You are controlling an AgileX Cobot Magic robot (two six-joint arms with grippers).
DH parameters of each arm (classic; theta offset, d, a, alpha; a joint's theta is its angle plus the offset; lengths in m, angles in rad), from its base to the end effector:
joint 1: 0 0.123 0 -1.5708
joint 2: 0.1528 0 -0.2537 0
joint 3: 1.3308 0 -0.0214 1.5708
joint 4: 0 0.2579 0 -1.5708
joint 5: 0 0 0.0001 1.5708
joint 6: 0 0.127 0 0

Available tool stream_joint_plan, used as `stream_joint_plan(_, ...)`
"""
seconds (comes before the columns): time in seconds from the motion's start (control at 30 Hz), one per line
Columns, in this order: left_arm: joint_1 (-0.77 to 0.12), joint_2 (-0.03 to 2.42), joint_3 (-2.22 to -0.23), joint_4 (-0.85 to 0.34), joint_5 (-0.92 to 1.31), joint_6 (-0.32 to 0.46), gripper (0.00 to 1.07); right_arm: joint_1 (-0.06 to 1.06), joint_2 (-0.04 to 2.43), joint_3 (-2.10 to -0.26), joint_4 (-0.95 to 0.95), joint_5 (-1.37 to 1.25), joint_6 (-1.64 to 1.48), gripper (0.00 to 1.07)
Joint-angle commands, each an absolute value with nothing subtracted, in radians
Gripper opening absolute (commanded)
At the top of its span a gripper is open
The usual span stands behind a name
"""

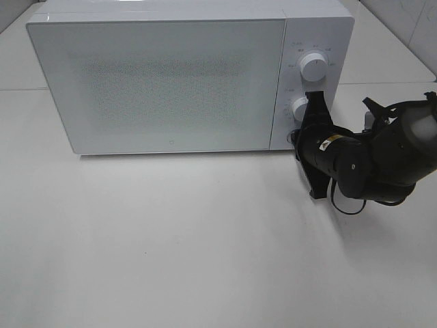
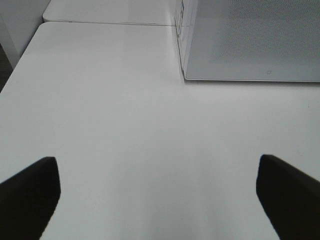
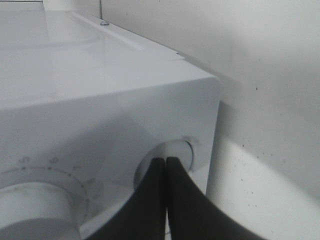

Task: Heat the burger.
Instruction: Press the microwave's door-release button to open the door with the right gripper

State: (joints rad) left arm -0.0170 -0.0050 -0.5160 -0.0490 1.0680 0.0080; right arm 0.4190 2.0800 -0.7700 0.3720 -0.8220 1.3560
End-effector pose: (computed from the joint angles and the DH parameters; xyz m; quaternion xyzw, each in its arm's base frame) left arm 0.0621 -0.0065 0.2689 0.0119 0.8493 -0.0268 0.5271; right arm 0.3562 0.1217 0.0362 0.5304 0.6499 0.3934 0.3763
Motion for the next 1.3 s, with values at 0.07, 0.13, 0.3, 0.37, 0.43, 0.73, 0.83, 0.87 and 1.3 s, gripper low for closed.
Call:
stream_joint_plan(0.07,-0.016,-0.014,-0.518,-0.051,1.072,0.0,1.01,0.412,2.075,-0.783,0.373,-0.881,1.33,0.0)
stream_joint_plan(0.13,-0.016,-0.014,-0.518,-0.051,1.072,0.0,1.01,0.412,2.075,-0.783,0.372,-0.886,1.33,0.0)
stream_joint_plan(0.3,-0.016,-0.014,-0.518,-0.051,1.072,0.0,1.01,0.412,2.075,-0.783,0.353,-0.909,1.33,0.0)
stream_joint_plan(0.37,-0.016,-0.014,-0.518,-0.051,1.072,0.0,1.01,0.412,2.075,-0.783,0.348,-0.909,1.33,0.0)
stream_joint_plan(0.43,-0.016,-0.014,-0.518,-0.051,1.072,0.0,1.01,0.412,2.075,-0.783,0.339,-0.905,1.33,0.0)
stream_joint_plan(0.73,-0.016,-0.014,-0.518,-0.051,1.072,0.0,1.01,0.412,2.087,-0.783,0.339,-0.927,1.341,0.0)
stream_joint_plan(0.83,-0.016,-0.014,-0.518,-0.051,1.072,0.0,1.01,0.412,2.087,-0.783,0.344,-0.933,1.341,0.0)
stream_joint_plan(0.87,-0.016,-0.014,-0.518,-0.051,1.072,0.0,1.01,0.412,2.087,-0.783,0.344,-0.933,1.341,0.0)
stream_joint_plan(1.3,-0.016,-0.014,-0.518,-0.051,1.072,0.0,1.01,0.398,2.087,-0.818,0.348,-0.946,1.322,0.0)
